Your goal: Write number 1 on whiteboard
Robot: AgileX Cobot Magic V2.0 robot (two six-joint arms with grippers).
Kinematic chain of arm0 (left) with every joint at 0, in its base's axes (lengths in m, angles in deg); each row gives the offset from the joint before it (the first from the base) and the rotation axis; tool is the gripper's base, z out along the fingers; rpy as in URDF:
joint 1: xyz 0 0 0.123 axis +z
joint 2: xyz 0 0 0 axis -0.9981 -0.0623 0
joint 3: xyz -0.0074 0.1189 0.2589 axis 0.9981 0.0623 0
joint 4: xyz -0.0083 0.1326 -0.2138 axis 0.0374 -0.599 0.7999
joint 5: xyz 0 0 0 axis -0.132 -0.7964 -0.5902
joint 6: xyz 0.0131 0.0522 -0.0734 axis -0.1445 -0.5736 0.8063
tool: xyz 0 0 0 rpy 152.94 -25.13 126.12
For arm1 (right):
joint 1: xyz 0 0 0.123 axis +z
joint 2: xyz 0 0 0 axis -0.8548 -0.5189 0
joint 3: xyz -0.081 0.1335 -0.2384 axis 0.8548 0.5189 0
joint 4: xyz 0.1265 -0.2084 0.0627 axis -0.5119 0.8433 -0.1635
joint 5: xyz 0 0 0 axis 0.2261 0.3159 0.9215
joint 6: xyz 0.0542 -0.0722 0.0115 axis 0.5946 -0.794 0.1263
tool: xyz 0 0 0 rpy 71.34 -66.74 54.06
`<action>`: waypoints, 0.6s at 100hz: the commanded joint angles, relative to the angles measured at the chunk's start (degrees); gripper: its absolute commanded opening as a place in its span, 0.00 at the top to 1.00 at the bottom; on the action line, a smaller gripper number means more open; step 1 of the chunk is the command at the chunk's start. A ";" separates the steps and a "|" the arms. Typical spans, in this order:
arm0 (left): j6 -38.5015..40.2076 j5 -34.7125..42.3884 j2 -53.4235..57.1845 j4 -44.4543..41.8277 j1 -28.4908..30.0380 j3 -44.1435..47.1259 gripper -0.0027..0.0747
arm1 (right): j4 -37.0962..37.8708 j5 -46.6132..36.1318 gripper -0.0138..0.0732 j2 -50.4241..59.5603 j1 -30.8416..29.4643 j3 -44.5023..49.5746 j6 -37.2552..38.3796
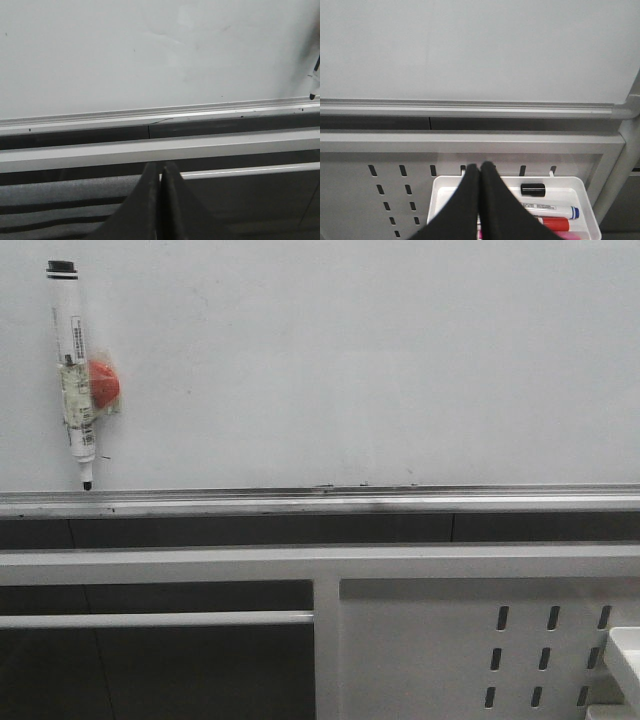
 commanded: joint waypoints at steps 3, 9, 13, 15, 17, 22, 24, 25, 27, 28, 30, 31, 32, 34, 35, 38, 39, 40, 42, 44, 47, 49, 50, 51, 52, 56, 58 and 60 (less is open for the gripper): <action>0.17 3.49 1.25 0.42 -0.40 2.08 0.99 | 1.32 -1.38 0.92 1.14 -0.25 0.82 -0.52; 0.17 3.49 1.25 0.42 -0.40 2.08 0.99 | 1.32 -1.38 0.92 1.14 -0.25 0.82 -0.52; 0.17 3.49 1.25 0.42 -0.40 2.08 0.99 | 1.32 -1.38 0.92 1.14 -0.25 0.82 -0.52; 0.17 3.49 1.25 0.42 -0.40 2.08 0.99 | 1.32 -1.38 0.92 1.14 -0.25 0.82 -0.52; 0.17 3.49 1.25 0.42 -0.40 2.08 0.99 | 1.32 -1.38 0.92 1.14 -0.25 0.82 -0.52; 0.17 3.49 1.25 0.42 -0.40 2.08 0.99 | 1.32 -1.38 0.92 1.14 -0.25 0.82 -0.52; 0.17 3.49 1.25 0.42 -0.40 2.08 0.99 | 1.32 -1.38 0.92 1.14 -0.25 0.82 -0.52; 0.17 3.49 1.25 0.42 -0.40 2.08 0.99 | 1.32 -1.38 0.92 1.14 -0.25 0.82 -0.52; 0.17 3.49 1.25 0.42 -0.40 2.08 0.99 | 1.32 -1.38 0.92 1.14 -0.25 0.82 -0.52; 0.17 3.49 1.25 0.32 -0.40 2.08 0.99 | 1.32 -1.38 0.92 1.14 -0.25 0.82 -0.52; 0.17 3.49 1.25 0.18 -0.40 2.08 0.99 | 1.32 -1.38 0.92 1.14 -0.25 0.82 -0.52; 0.17 3.49 1.25 0.06 -0.40 2.08 0.99 | 1.32 -1.38 0.92 1.14 -0.25 0.82 -0.52; 0.17 3.62 1.25 -0.19 -0.40 2.08 0.99 | 1.32 -1.38 0.92 1.14 -0.25 0.82 -0.52; 0.17 3.81 1.25 -0.45 -0.40 2.08 0.99 | 1.32 -1.38 0.92 1.14 -0.25 0.82 -0.52; 0.17 3.82 1.25 -0.64 -0.40 2.08 0.99 | 1.32 -1.38 0.92 1.14 -0.25 0.82 -0.52; 0.17 4.11 1.25 -0.77 -0.40 2.08 0.99 | 1.32 -1.38 0.92 1.14 -0.25 0.82 -0.52; 0.17 4.31 1.25 -0.77 -0.40 2.08 0.99 | 1.32 -1.38 0.92 1.14 -0.25 0.82 -0.52; 0.17 4.45 1.25 -0.77 -0.40 2.08 0.99 | 1.32 -1.38 0.92 1.14 -0.25 0.82 -0.52; 0.17 4.81 1.25 -0.77 -0.40 2.08 0.99 | 1.32 -1.38 0.92 1.14 -0.25 0.82 -0.52; 0.17 5.30 1.25 -0.77 -0.40 2.08 0.99 | 1.32 -1.38 0.92 1.14 -0.25 0.82 -0.52; 0.17 6.07 1.25 -0.77 -0.40 2.08 0.99 | 1.32 -1.38 0.92 1.14 -0.25 0.82 -0.52; 0.17 6.90 1.25 -0.77 -0.40 2.08 0.99 | 1.32 -1.38 0.92 1.14 -0.25 0.82 -0.52; 0.17 7.49 1.25 -0.77 -0.40 2.08 0.99 | 1.32 -1.38 0.92 1.14 -0.25 0.82 -0.52; 0.17 8.17 1.25 -0.88 -0.40 2.08 0.99 | 1.32 -1.38 0.92 1.14 -0.25 0.82 -0.52; 0.17 8.17 1.25 -0.90 -0.40 2.08 0.99 | 1.32 -1.49 0.92 1.14 -0.25 0.82 -0.52; 0.17 10.60 1.25 -1.44 -0.40 2.08 0.99 | 1.32 -1.69 0.92 1.14 -0.25 0.82 -0.52; 0.17 11.92 1.25 -1.44 -0.40 2.08 0.99 | 1.32 -1.97 0.92 1.14 -0.25 0.82 -0.52; 0.17 13.22 1.25 -1.44 -0.40 2.08 0.99 | 1.32 -2.47 0.92 1.14 -0.25 0.82 -0.52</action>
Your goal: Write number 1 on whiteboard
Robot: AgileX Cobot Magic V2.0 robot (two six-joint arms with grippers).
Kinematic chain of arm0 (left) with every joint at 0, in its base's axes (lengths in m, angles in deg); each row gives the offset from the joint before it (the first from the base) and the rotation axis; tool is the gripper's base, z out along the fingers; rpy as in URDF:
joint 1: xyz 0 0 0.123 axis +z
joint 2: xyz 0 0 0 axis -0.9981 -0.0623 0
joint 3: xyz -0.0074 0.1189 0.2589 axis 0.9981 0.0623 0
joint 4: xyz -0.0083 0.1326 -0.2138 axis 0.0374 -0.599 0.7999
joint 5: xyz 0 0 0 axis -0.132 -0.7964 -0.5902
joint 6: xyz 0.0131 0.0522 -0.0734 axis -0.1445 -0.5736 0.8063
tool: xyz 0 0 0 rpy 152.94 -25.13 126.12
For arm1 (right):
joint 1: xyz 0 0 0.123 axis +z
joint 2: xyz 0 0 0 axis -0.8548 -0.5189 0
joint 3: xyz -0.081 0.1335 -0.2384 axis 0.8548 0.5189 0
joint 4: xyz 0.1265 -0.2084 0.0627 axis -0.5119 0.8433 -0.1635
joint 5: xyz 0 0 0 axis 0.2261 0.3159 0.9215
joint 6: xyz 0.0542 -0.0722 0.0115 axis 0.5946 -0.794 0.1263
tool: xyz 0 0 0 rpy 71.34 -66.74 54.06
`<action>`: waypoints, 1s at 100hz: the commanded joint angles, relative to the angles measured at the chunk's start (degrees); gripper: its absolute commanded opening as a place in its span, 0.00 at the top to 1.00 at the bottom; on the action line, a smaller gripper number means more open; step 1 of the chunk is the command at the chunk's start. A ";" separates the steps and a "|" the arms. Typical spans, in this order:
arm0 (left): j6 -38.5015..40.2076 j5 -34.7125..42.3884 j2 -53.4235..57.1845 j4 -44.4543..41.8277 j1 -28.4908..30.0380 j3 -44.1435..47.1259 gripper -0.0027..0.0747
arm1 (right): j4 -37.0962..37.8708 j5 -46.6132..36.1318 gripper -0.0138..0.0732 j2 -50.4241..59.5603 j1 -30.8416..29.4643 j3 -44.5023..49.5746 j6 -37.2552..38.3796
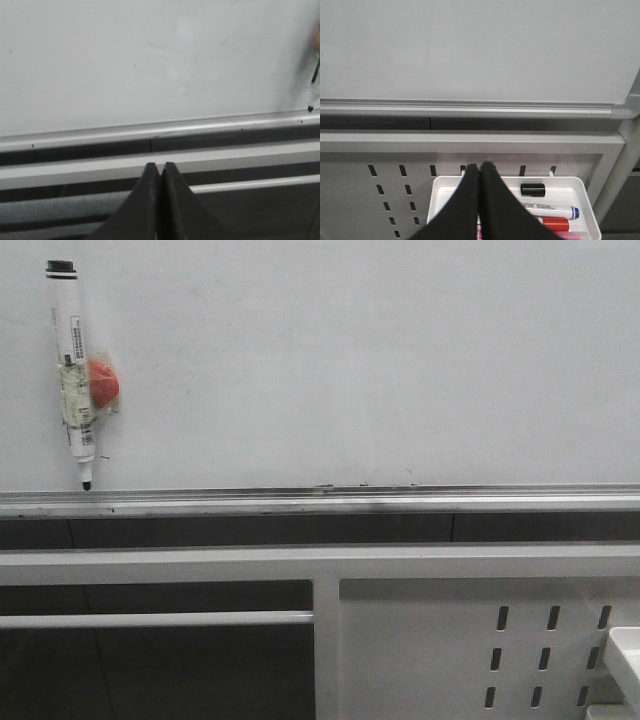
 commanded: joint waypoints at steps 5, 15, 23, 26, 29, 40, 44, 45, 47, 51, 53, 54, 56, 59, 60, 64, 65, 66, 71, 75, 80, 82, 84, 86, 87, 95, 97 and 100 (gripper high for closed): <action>0.17 11.86 1.25 -0.53 -0.40 2.08 0.99 | 1.32 -4.79 0.92 1.14 -0.25 0.82 -0.52; 0.17 13.91 1.25 -2.59 -0.40 2.08 0.99 | 1.32 -13.67 0.92 1.14 -0.25 0.82 -0.52; 0.17 13.70 1.25 -4.56 -0.40 2.08 0.99 | 1.32 -20.44 0.92 1.14 -0.25 0.82 -0.52; 0.03 13.70 1.25 -5.76 -0.40 2.08 0.99 | 1.32 -22.48 0.92 1.14 -0.25 0.82 -0.52; -0.62 13.97 1.25 -7.86 -0.40 2.08 0.99 | 1.32 -24.45 0.92 1.14 -0.25 0.82 -0.52; -1.21 16.15 1.25 -15.65 -0.40 2.08 0.99 | 1.32 -30.46 0.92 1.14 -0.25 0.82 -0.52; -1.01 19.00 1.25 -16.04 -0.40 2.08 0.99 | 1.32 -31.68 0.92 1.14 -0.25 0.82 -0.52; -0.90 19.64 1.25 -15.64 -0.40 2.08 0.99 | 1.32 -31.88 0.92 1.14 -0.25 0.82 -0.52; -0.44 21.72 1.25 -14.89 -0.40 2.08 0.99 | 1.32 -32.34 0.92 1.14 -0.25 0.82 -0.40; 1.02 26.61 1.25 -12.62 -0.59 2.08 0.99 | -0.60 -32.84 0.92 1.14 -0.25 0.82 2.48; 1.77 29.43 1.25 -10.78 -0.55 2.08 0.99 | -1.92 -33.16 0.92 1.14 -0.25 0.82 4.94; 2.78 30.42 1.25 -9.49 -0.55 2.08 0.99 | -2.34 -33.31 0.92 1.14 -0.25 0.82 5.73; 4.09 33.33 1.25 -8.34 -0.55 2.08 0.99 | -3.46 -33.61 0.92 1.14 -0.25 0.82 7.86; 4.69 37.21 1.25 -6.18 -0.55 2.08 0.99 | -4.35 -33.60 0.92 1.14 -0.25 0.69 9.74; 4.69 39.08 1.25 -5.87 -0.55 2.08 0.99 | -4.35 -33.60 0.92 1.14 -0.25 0.69 10.32; 4.79 43.79 1.25 -5.28 -0.55 2.08 0.99 | -4.35 -33.60 0.92 1.14 -0.25 0.58 10.43; 5.07 45.68 1.25 -5.28 -0.55 1.98 0.99 | -4.35 -33.38 0.92 1.14 -0.25 0.41 10.43; 5.11 46.56 1.25 -5.45 -0.55 1.97 0.99 | -4.35 -33.21 0.92 1.14 -0.25 0.19 10.43; 5.10 49.56 1.25 -5.96 -0.55 1.63 0.99 | -4.35 -29.97 0.92 1.14 -0.25 -1.39 10.43; 6.64 47.59 1.14 -5.47 -0.55 0.74 0.99 | -4.35 -25.56 0.92 1.04 -0.25 -3.53 10.43; 9.76 40.57 0.74 -5.48 -0.55 -1.03 0.99 | -4.35 -20.43 0.92 0.61 -0.25 -6.36 10.43; 10.67 36.80 0.52 -5.48 -0.55 -2.03 0.99 | -4.35 -18.50 0.92 0.30 -0.25 -7.57 10.43; 11.82 33.10 0.19 -5.31 -0.55 -3.11 0.99 | -4.35 -16.69 0.92 -0.22 -0.25 -8.83 10.43; 13.05 29.86 -0.28 -5.31 -0.55 -4.23 0.99 | -4.35 -14.83 0.92 -0.77 -0.25 -9.70 10.43; 13.35 28.90 -0.62 -5.31 -0.55 -4.61 0.99 | -4.35 -14.16 0.92 -0.98 -0.25 -10.60 10.43; 17.48 21.41 -3.04 -4.38 -0.55 -8.68 0.99 | -4.35 -4.58 0.92 -4.56 -0.25 -15.79 10.43; 19.22 20.76 -3.79 -3.40 -0.55 -9.66 0.99 | -4.35 -1.98 0.92 -5.66 -0.25 -17.18 10.43; 21.60 19.86 -4.80 -2.06 -0.55 -11.05 0.99 | -4.47 1.30 0.92 -7.15 -0.25 -18.92 10.43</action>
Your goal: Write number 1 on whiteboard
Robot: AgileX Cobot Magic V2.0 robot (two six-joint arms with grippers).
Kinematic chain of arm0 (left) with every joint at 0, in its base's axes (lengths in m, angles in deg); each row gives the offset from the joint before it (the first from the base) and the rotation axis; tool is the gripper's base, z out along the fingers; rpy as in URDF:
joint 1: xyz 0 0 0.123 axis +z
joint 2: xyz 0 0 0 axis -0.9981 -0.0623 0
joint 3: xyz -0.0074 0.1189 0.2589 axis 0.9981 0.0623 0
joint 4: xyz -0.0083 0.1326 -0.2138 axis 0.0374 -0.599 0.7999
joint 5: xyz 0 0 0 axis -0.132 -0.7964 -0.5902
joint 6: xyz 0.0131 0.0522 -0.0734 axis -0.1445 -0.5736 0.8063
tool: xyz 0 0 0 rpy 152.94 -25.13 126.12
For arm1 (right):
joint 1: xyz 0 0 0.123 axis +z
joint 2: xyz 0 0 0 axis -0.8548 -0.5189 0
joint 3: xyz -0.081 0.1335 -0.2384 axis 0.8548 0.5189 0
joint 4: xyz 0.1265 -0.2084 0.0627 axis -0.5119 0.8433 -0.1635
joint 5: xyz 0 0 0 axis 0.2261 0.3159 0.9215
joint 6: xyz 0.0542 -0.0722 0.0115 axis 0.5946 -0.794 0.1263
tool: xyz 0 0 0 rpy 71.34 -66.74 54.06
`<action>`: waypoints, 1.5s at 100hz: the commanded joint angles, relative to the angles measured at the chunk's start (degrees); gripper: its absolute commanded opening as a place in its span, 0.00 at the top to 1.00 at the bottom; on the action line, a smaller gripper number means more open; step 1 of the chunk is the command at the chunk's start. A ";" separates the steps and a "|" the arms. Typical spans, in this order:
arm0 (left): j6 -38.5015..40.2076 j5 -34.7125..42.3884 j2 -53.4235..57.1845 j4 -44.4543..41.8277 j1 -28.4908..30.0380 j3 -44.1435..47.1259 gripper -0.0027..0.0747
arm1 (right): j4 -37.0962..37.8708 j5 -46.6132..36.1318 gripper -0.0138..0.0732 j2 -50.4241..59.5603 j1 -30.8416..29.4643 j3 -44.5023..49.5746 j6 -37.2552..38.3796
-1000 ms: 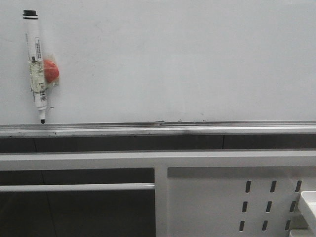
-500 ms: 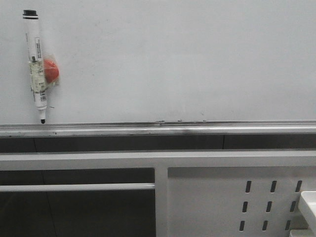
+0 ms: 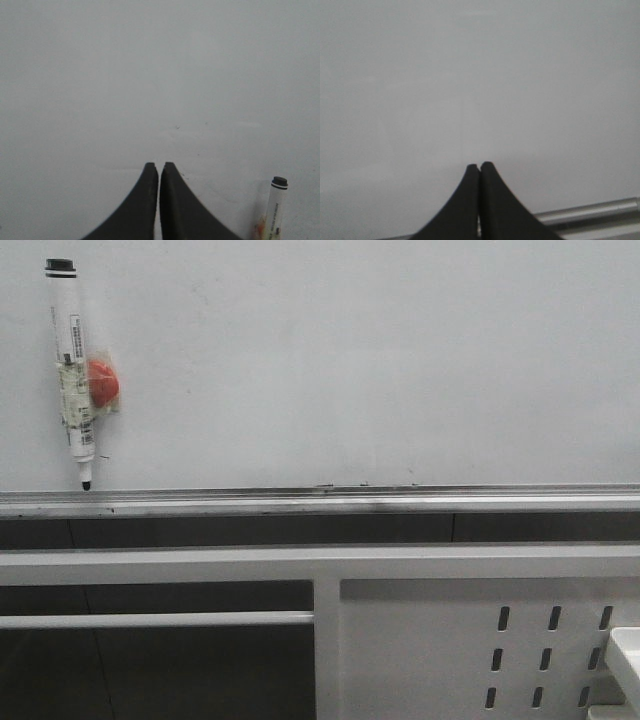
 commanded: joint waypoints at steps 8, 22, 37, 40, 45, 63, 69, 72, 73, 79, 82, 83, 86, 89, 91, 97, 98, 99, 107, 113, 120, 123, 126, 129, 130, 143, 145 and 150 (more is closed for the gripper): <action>6.96 0.20 -5.67 4.19 -0.55 -7.56 0.99 | -1.34 11.48 0.92 -8.15 -0.25 -10.24 0.15; 6.96 8.07 -6.50 4.19 -0.55 -7.90 0.99 | -2.11 8.72 0.92 -12.34 -0.25 -12.04 0.15; 6.96 10.55 -6.82 2.83 -0.55 -7.90 0.99 | -2.26 6.66 0.92 -14.04 -0.25 -12.04 0.15; 6.81 10.08 -7.16 1.15 -0.55 -7.90 0.99 | -2.39 6.50 0.92 -14.31 -0.25 -12.15 0.15; 6.95 9.71 -7.85 -2.92 -0.73 -7.90 0.99 | -2.70 6.50 0.92 -14.59 -0.25 -12.27 0.15; 16.03 18.51 -12.96 -28.86 -4.86 -7.90 0.99 | -3.93 6.25 0.92 -14.86 -0.15 -12.37 -6.94; 24.30 19.00 -15.95 -32.74 -6.34 -7.90 0.99 | -3.93 6.25 0.92 -14.86 0.48 -12.37 -8.33; 26.42 19.00 -17.48 -35.06 -6.78 -7.90 0.99 | -4.08 6.16 0.92 -14.86 0.88 -12.37 -8.33; 27.43 19.00 -17.88 -35.63 -7.04 -7.90 0.99 | -4.13 6.16 0.92 -14.86 0.97 -12.37 -8.33; 28.39 19.94 -21.28 -39.95 -7.96 -7.90 0.95 | -5.09 5.85 0.92 -14.86 1.79 -12.37 -8.33; 28.39 20.69 -22.74 -40.75 -8.32 -7.90 0.91 | -5.64 5.73 0.92 -14.86 2.09 -12.37 -8.33; 28.39 20.90 -23.48 -40.87 -8.52 -7.90 0.90 | -5.82 5.73 0.92 -14.86 2.10 -12.37 -8.33; 28.39 21.70 -24.91 -40.86 -8.70 -7.90 0.85 | -5.92 5.73 0.92 -14.86 2.51 -12.37 -8.33; 28.39 22.18 -26.38 -40.86 -8.79 -7.90 0.80 | -5.92 5.88 0.92 -14.86 2.68 -12.37 -8.33; 28.39 22.35 -27.44 -40.86 -8.79 -7.90 0.75 | -5.92 5.98 0.92 -14.86 2.80 -12.37 -8.33; 28.39 23.22 -30.46 -39.92 -8.79 -7.90 0.62 | -5.92 5.98 0.92 -14.86 3.02 -12.37 -8.33; 28.39 23.51 -30.78 -39.92 -8.79 -7.90 0.59 | -5.92 5.98 0.92 -14.86 3.09 -12.37 -8.33; 28.39 23.75 -31.42 -39.79 -8.79 -7.90 0.55 | -5.92 5.98 0.92 -14.86 3.05 -12.37 -8.33; 28.39 25.83 -34.67 -38.76 -8.79 -7.90 0.45 | -5.92 5.98 0.92 -14.86 3.13 -12.37 -8.33; 28.39 27.15 -36.77 -38.32 -8.79 -7.90 0.46 | -5.92 5.98 0.92 -14.86 3.13 -12.37 -8.33; 28.48 28.78 -39.22 -36.62 -8.79 -7.90 0.51 | -5.92 6.03 0.92 -14.86 3.13 -12.37 -8.33; 28.48 29.46 -39.95 -36.00 -8.79 -7.90 0.54 | -6.05 6.03 0.92 -14.86 3.13 -12.37 -8.33; 28.48 30.03 -40.60 -35.85 -8.79 -7.90 0.56 | -6.20 6.03 0.92 -14.86 3.13 -12.37 -8.33; 28.48 30.72 -41.18 -35.71 -8.79 -7.90 0.58 | -6.20 6.03 0.92 -14.86 3.13 -12.37 -8.33; 28.48 31.11 -41.46 -35.71 -8.79 -7.90 0.59 | -6.20 6.03 0.92 -14.86 3.13 -12.37 -8.33; 28.00 32.45 -43.10 -35.71 -8.79 -7.90 0.59 | -6.20 6.34 0.92 -14.86 3.13 -12.37 -8.33; 28.00 32.45 -43.19 -35.71 -8.79 -7.90 0.59 | -6.20 6.34 0.92 -14.86 3.13 -12.37 -8.33; 28.00 32.45 -43.53 -35.59 -8.79 -7.90 0.59 | -6.20 6.34 0.92 -14.86 3.13 -12.37 -8.33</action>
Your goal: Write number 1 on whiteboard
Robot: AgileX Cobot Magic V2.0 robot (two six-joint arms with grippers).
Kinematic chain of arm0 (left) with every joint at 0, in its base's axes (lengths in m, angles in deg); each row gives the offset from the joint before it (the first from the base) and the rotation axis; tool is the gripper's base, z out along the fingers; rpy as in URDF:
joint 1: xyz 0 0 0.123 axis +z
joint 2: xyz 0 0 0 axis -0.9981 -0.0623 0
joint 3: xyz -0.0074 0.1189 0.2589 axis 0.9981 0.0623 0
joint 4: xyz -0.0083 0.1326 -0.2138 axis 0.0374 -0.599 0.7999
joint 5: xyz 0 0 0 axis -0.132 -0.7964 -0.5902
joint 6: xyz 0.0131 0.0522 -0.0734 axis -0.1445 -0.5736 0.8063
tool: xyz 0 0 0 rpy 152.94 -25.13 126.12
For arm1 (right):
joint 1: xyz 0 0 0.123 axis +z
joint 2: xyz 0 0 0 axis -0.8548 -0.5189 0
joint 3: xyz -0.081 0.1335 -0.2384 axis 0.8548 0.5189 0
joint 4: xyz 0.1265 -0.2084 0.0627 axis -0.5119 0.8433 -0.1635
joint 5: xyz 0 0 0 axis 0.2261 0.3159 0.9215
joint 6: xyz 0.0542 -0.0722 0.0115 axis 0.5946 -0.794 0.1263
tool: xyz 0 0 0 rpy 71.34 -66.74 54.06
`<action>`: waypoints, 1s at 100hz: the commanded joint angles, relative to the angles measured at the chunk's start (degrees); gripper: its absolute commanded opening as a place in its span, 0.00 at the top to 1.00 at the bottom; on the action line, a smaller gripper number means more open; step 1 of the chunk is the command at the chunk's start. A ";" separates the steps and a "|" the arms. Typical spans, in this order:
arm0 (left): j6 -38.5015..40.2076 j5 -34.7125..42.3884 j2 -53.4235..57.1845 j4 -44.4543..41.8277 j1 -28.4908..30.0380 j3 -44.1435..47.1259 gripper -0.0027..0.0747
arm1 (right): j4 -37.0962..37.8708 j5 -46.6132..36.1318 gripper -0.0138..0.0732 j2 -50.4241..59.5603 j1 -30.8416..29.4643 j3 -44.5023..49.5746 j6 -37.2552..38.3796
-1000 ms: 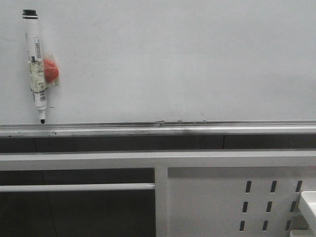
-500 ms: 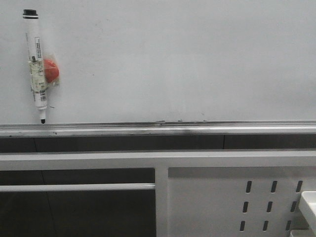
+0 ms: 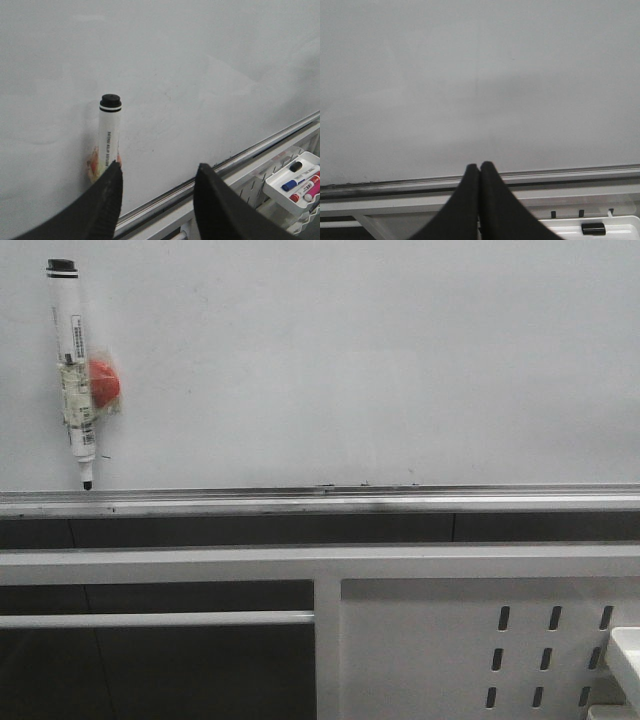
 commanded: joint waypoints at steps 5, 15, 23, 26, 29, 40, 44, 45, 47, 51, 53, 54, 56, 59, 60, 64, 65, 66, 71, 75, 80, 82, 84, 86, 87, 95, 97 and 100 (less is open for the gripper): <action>0.04 4.11 -0.99 2.65 -0.44 -2.05 0.59 | -0.15 -4.49 0.92 -1.07 -0.07 -2.01 -0.57; -0.89 4.11 -0.99 2.55 -0.44 -2.05 0.59 | -0.15 -4.49 0.92 -1.07 -0.07 -2.01 -0.57; -1.01 4.11 -0.99 2.55 -0.44 -2.05 0.59 | -0.15 -4.49 0.92 -1.07 -0.07 -2.01 -0.57; -1.01 4.11 -0.99 2.55 -0.44 -2.05 0.59 | -0.15 -4.49 0.92 -1.07 -0.07 -2.01 -0.57; -1.01 4.11 -0.99 2.55 -0.44 -2.05 0.59 | -0.15 -4.49 0.92 -1.07 -0.07 -2.01 -0.57; -1.01 4.11 -0.99 2.66 -0.44 -2.05 0.59 | -0.15 -4.49 0.92 -1.07 -0.07 -2.01 -0.57; -1.01 4.11 -0.99 2.66 -0.44 -2.05 0.59 | -0.15 -4.49 0.92 -1.07 -0.07 -2.01 -0.57; -1.01 4.11 -0.99 2.66 -0.44 -2.05 0.59 | -0.15 -4.49 0.92 -1.07 -0.07 -2.01 -0.57; -1.26 4.11 -0.99 2.66 -0.44 -2.05 0.59 | -0.15 -4.49 0.92 -1.07 -0.07 -2.01 -0.57; -1.94 4.11 -0.99 2.66 -0.44 -2.05 0.59 | -0.15 -4.49 0.92 -1.07 -0.07 -2.01 -0.57; -2.07 4.11 -0.99 2.66 -0.44 -2.05 0.59 | -0.15 -4.49 0.92 -1.07 -0.07 -2.01 -0.57; -2.07 4.11 -0.99 2.66 -0.44 -2.05 0.59 | -0.15 -4.49 0.92 -1.07 -0.07 -2.01 -0.57; -2.07 4.11 -0.99 2.78 -0.44 -2.05 0.59 | -0.15 -4.49 0.92 -1.07 -0.07 -2.01 -0.57; -2.07 4.11 -0.99 3.60 -0.44 -2.05 0.59 | -0.15 -4.49 0.92 -1.07 -0.07 -2.01 -0.57; -2.07 4.11 -0.99 3.80 -0.44 -2.05 0.59 | -0.15 -4.49 0.92 -1.07 -0.07 -2.01 -0.57; -2.07 4.23 -0.99 5.21 -0.44 -2.05 0.59 | -0.15 -4.49 0.92 -1.07 -0.07 -2.01 -0.57; -2.07 4.23 -0.99 5.61 -0.44 -2.05 0.59 | -0.15 -4.49 0.92 -1.07 -0.07 -2.01 -0.57; -2.07 4.23 -0.99 6.49 -0.55 -1.94 0.59 | -0.15 -4.49 0.92 -1.07 -0.07 -2.01 -0.57; -3.67 4.23 -0.99 12.20 -1.10 -1.47 0.59 | -0.15 -4.49 0.92 -1.07 -0.07 -2.01 -0.57; -7.44 4.37 -0.99 17.43 -2.20 -0.78 0.59 | -0.15 -4.49 0.92 -1.07 -0.07 -2.01 -0.57; -14.71 4.38 -0.99 24.51 -4.16 0.08 0.59 | -0.15 -4.49 0.92 -1.07 -0.07 -2.01 -0.57; -18.30 4.38 -0.99 27.18 -5.20 0.47 0.59 | -0.15 -4.49 0.92 -1.07 -0.07 -2.01 -0.57; -21.86 4.25 -0.99 29.83 -6.37 0.86 0.59 | -0.15 -4.49 0.92 -1.07 -0.07 -2.01 -0.57; -24.08 3.99 -0.99 32.64 -7.67 1.25 0.59 | -0.15 -4.49 0.92 -1.07 -0.07 -2.01 -0.57; -26.11 3.99 -0.99 33.62 -8.14 1.38 0.59 | -0.15 -4.49 0.92 -1.07 -0.07 -2.01 -0.57; -35.74 3.60 -0.99 46.10 -13.98 2.51 0.59 | -0.15 -4.49 0.92 -1.07 -0.07 -2.01 -0.57; -38.08 3.39 -0.99 48.84 -15.77 2.80 0.59 | -0.15 -4.49 0.92 -1.07 -0.07 -2.01 -0.57; -41.46 3.21 -1.10 52.42 -18.85 2.91 0.59 | -0.15 -4.49 0.92 -1.07 -0.07 -2.01 -0.57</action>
